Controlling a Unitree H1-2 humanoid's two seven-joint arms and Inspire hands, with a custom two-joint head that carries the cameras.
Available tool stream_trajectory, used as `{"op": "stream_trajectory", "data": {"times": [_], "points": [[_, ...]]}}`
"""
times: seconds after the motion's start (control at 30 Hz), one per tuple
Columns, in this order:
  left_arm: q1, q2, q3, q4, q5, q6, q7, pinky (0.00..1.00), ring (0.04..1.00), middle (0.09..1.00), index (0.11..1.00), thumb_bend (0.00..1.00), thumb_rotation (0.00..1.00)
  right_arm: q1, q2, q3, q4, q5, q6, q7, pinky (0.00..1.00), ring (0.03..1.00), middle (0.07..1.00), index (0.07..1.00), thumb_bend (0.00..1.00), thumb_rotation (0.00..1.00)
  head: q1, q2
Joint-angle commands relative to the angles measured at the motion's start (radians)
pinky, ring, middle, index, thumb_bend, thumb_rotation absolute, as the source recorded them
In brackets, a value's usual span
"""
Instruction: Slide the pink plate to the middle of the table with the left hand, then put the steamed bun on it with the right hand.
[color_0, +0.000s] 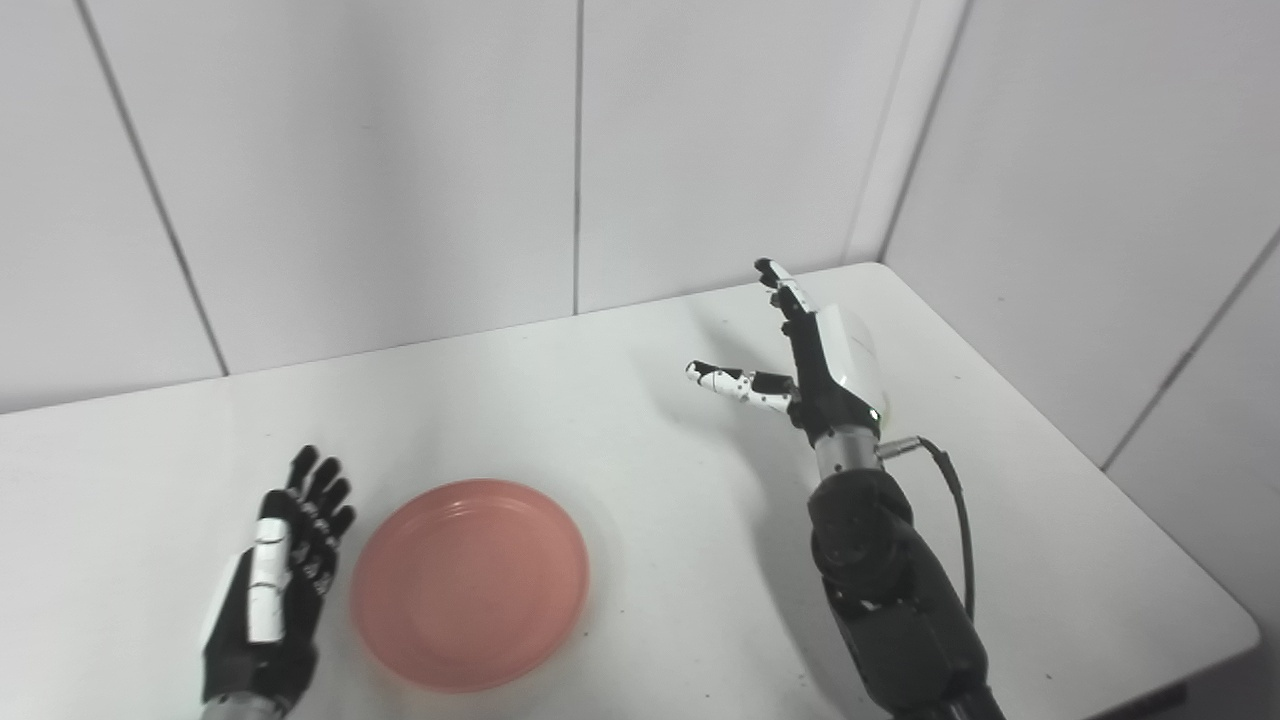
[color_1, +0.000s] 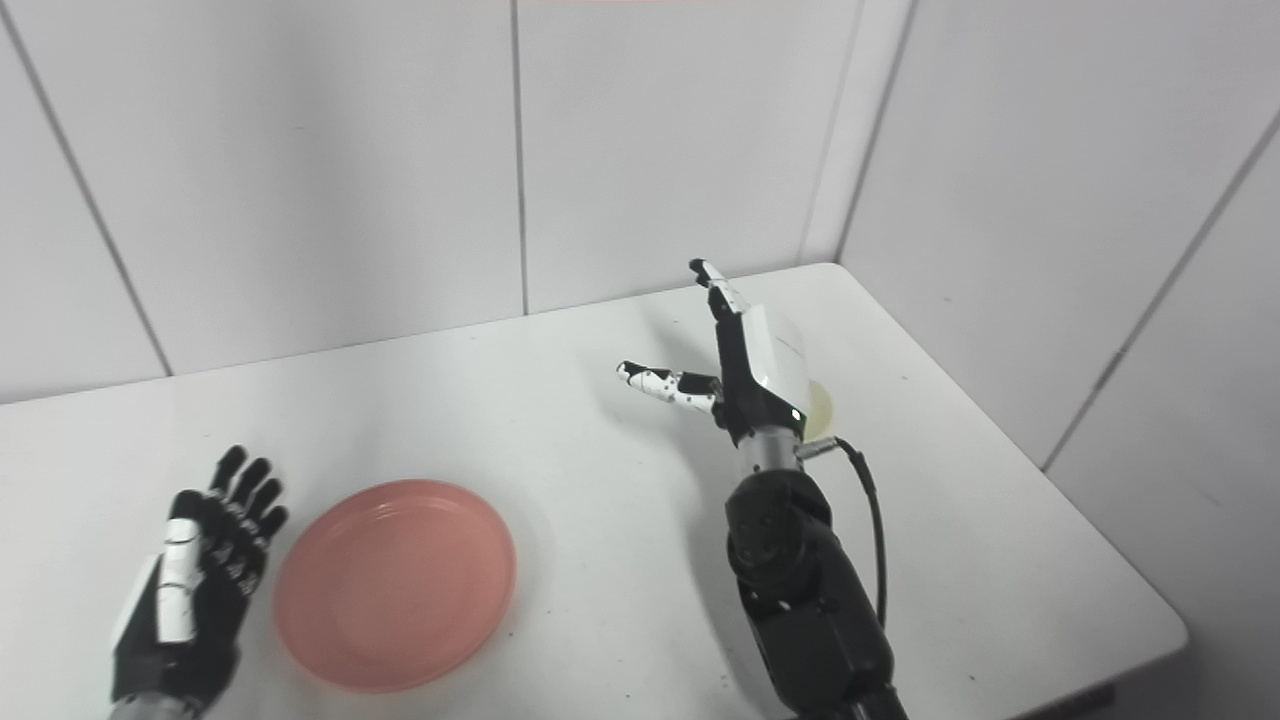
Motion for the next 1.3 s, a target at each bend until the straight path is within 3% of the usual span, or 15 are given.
{"op": "stream_trajectory", "data": {"times": [0.0, 0.07, 0.23, 0.33, 0.57, 0.83, 1.1, 1.27], "points": [[0.011, 0.015, 0.007, 0.025, -0.003, -0.019, -0.017, 1.0, 0.997, 1.0, 0.977, 0.62, 0.98, -0.036, -0.051, -0.004, -0.031, -0.045, 0.036, 0.0, 0.71, 0.816, 0.859, 0.878, 0.71, 0.35, -0.008, 0.004], [0.01, 0.021, 0.006, 0.023, -0.005, -0.013, -0.026, 1.0, 1.0, 1.0, 0.988, 0.62, 1.0, -0.037, -0.071, 0.0, -0.031, -0.076, 0.071, 0.012, 0.71, 0.824, 0.87, 0.885, 0.73, 0.39, -0.017, 0.004], [0.004, 0.028, 0.007, 0.027, -0.005, -0.006, -0.032, 1.0, 1.0, 1.0, 0.99, 0.61, 1.0, -0.038, -0.117, 0.006, -0.016, -0.147, 0.144, 0.019, 0.71, 0.828, 0.878, 0.89, 0.74, 0.38, -0.031, 0.002], [0.003, 0.031, 0.01, 0.026, -0.011, -0.002, -0.035, 1.0, 1.0, 1.0, 0.996, 0.62, 0.99, -0.04, -0.117, -0.014, -0.004, -0.202, 0.168, 0.033, 0.76, 0.838, 0.873, 0.884, 0.76, 0.43, -0.036, 0.005], [0.002, 0.041, 0.006, 0.022, -0.008, 0.002, -0.043, 1.0, 1.0, 1.0, 0.998, 0.61, 0.99, -0.056, -0.073, -0.098, 0.028, -0.314, 0.172, 0.096, 0.81, 0.863, 0.888, 0.884, 0.78, 0.39, -0.038, 0.007], [0.012, 0.045, -0.003, -0.002, -0.012, 0.017, -0.047, 1.0, 1.0, 1.0, 1.0, 0.59, 1.0, -0.065, -0.055, -0.124, 0.101, -0.366, 0.172, 0.146, 0.81, 0.862, 0.889, 0.881, 0.81, 0.43, -0.04, 0.009], [0.013, 0.045, 0.0, -0.005, -0.016, 0.025, -0.053, 1.0, 0.995, 1.0, 0.988, 0.62, 0.97, -0.08, -0.038, -0.146, 0.171, -0.377, 0.172, 0.189, 0.75, 0.832, 0.858, 0.854, 0.81, 0.28, -0.039, 0.011], [0.015, 0.045, 0.001, -0.011, -0.013, 0.027, -0.054, 1.0, 0.991, 0.999, 0.982, 0.63, 0.96, -0.088, -0.043, -0.145, 0.223, -0.387, 0.172, 0.213, 0.72, 0.817, 0.844, 0.847, 0.81, 0.3, -0.041, 0.016]]}}
